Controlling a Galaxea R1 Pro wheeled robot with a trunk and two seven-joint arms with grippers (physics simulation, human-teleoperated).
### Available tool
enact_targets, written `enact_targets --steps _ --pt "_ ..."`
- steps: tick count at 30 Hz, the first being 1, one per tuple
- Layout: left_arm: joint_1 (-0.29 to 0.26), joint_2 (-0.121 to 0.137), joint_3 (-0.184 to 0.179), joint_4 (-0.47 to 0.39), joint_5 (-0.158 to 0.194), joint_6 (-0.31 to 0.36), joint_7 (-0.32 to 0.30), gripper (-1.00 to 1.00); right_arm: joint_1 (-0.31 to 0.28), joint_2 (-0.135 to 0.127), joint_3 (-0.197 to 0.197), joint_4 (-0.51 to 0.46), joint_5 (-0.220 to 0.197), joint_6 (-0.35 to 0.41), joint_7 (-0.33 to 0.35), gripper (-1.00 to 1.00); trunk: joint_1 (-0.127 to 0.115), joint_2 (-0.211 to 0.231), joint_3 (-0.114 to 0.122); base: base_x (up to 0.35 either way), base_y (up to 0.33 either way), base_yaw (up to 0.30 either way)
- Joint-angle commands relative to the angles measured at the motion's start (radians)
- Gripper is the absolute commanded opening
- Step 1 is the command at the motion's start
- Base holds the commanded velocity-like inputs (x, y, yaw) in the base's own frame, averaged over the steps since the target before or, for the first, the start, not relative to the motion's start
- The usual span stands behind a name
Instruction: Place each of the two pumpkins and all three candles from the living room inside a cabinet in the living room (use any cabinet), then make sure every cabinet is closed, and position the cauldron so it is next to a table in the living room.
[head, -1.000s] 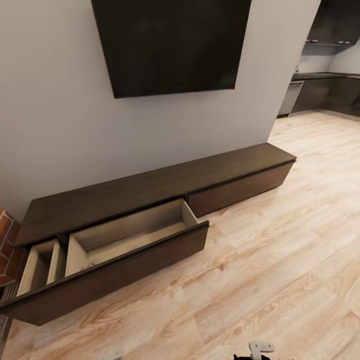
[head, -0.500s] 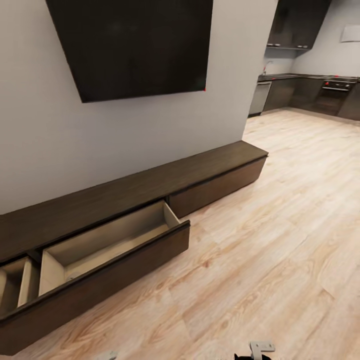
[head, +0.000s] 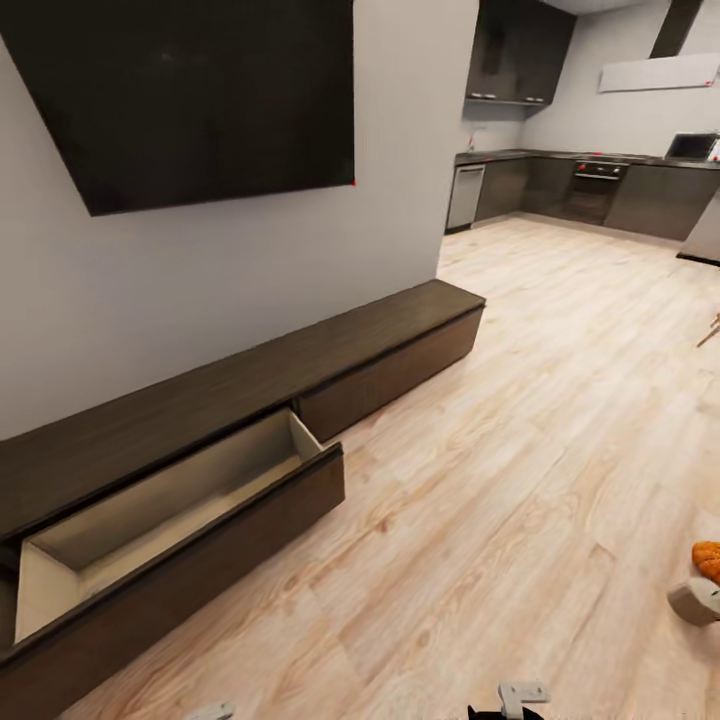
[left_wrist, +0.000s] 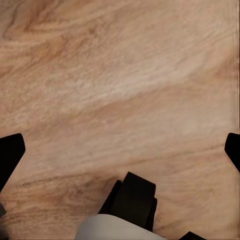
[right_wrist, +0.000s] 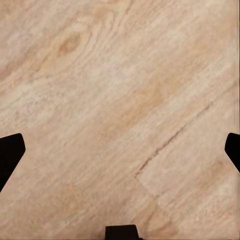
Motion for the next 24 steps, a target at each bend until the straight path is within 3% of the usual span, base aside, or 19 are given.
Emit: enact_targets --steps 1,8,19,24 --pt "0.000 0.000 0.000 0.000 0.000 0.000 0.000 1.00 0.000 0.000 0.000 0.000 0.000 0.000 0.000 1.00 0.000 0.000 0.001 0.000 0.000 -0.279" --pt "0.000 -0.006 0.000 -0.001 0.001 -0.008 -0.001 1.00 0.000 0.001 0.000 -0.001 0.002 -0.010 0.000 1.00 0.000 0.000 0.003 0.000 0.000 -0.281" --pt "0.000 0.012 -0.001 0.045 -0.002 -0.005 -0.001 1.00 0.000 0.001 0.000 -0.001 0.001 -0.014 0.001 1.00 0.000 0.000 0.008 0.000 0.000 -0.281" --pt "0.000 0.049 -0.001 0.082 -0.002 -0.005 -0.001 1.00 0.000 -0.004 -0.001 -0.001 -0.001 -0.013 0.006 1.00 0.000 0.000 0.010 0.000 0.000 -0.281"
